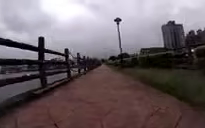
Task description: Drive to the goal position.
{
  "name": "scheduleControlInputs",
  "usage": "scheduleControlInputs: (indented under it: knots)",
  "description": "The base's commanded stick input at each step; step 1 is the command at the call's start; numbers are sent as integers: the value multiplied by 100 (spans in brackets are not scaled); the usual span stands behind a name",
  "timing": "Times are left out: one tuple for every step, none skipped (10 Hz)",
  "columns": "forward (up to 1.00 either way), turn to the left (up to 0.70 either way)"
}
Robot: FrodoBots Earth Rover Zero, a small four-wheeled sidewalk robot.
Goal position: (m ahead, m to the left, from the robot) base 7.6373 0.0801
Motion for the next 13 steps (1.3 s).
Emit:
scheduleControlInputs:
  knots:
    - [100, 0]
    - [100, 0]
    - [100, 0]
    - [100, 0]
    - [100, 0]
    - [100, 0]
    - [100, 0]
    - [100, 0]
    - [100, 0]
    - [100, 0]
    - [100, 0]
    - [100, 0]
    - [100, 0]
